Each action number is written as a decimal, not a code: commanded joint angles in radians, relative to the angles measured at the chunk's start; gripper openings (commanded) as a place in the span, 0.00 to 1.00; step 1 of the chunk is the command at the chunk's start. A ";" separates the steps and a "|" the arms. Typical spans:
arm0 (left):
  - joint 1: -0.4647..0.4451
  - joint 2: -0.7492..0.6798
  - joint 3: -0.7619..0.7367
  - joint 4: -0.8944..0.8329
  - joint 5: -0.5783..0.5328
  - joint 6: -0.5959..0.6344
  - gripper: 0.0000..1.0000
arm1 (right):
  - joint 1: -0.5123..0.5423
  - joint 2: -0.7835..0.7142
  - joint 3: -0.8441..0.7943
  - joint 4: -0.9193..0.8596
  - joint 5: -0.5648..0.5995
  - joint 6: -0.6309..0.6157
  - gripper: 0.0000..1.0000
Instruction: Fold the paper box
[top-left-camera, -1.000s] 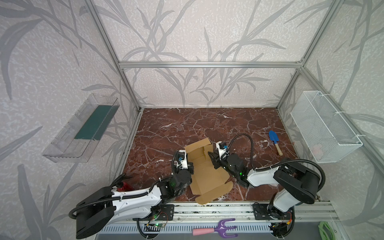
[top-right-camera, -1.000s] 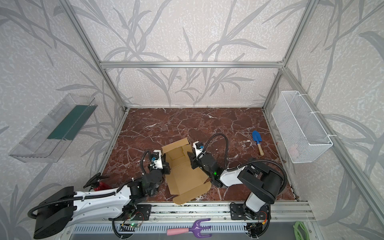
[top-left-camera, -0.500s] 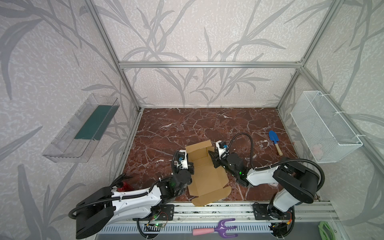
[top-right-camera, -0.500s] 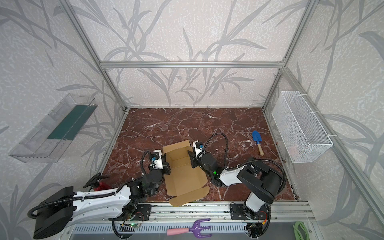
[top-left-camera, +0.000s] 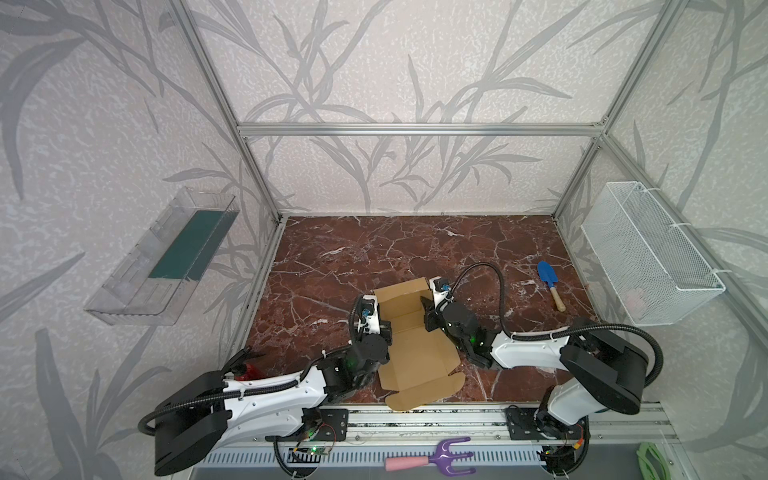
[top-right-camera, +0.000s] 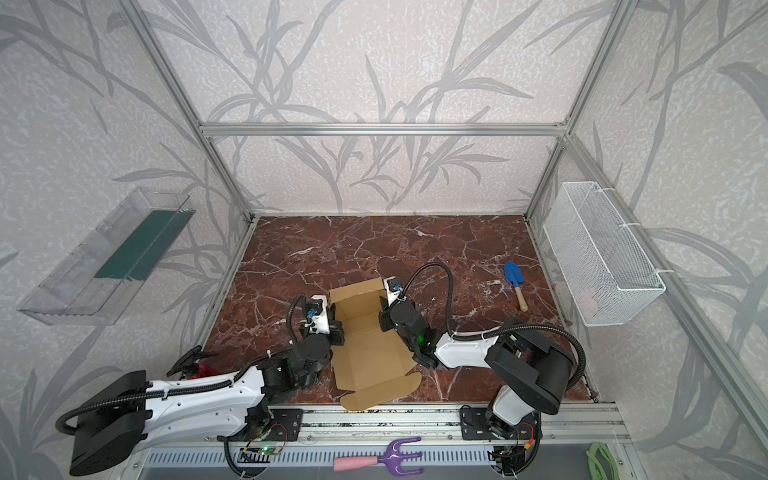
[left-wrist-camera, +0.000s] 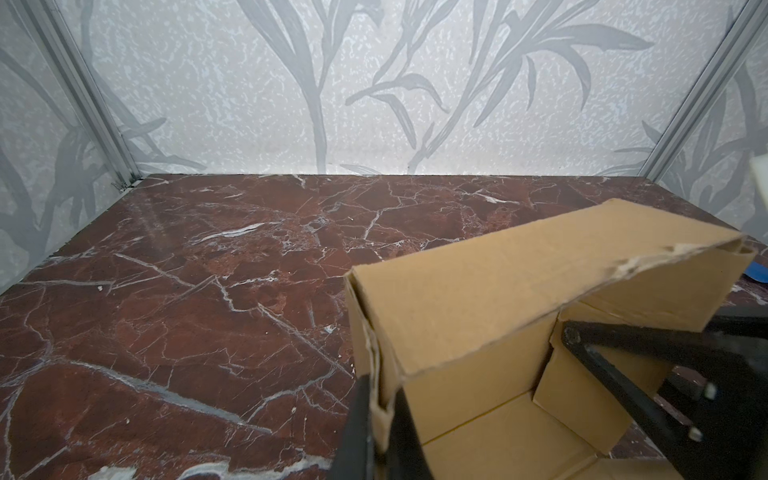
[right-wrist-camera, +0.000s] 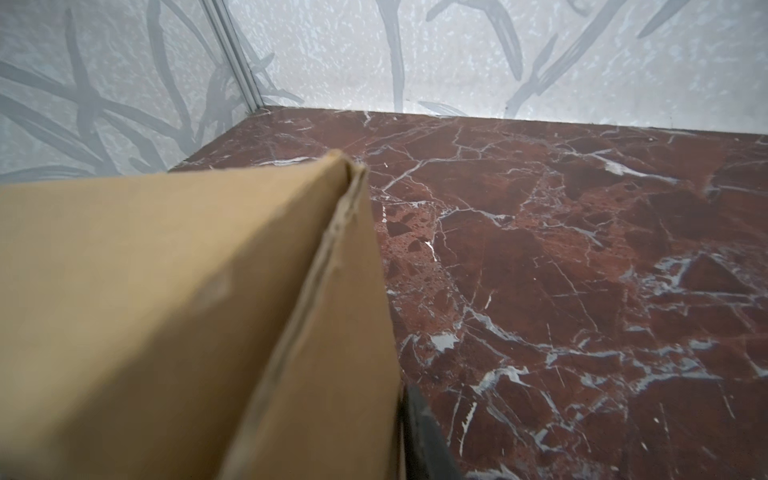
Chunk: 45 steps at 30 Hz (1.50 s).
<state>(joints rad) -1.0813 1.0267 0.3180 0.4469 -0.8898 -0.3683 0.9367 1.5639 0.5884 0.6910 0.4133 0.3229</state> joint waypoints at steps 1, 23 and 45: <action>-0.007 0.003 0.056 -0.071 -0.038 -0.057 0.00 | 0.004 -0.031 0.035 -0.134 0.084 0.030 0.22; -0.020 0.118 0.230 -0.281 -0.114 -0.167 0.00 | 0.004 -0.031 0.176 -0.501 0.217 0.164 0.04; -0.026 0.156 0.230 -0.287 -0.158 -0.201 0.00 | 0.002 -0.073 0.169 -0.540 0.141 0.220 0.22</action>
<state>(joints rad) -1.1053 1.1854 0.5537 0.1432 -0.9802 -0.5297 0.9432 1.5227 0.7708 0.1715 0.5476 0.5236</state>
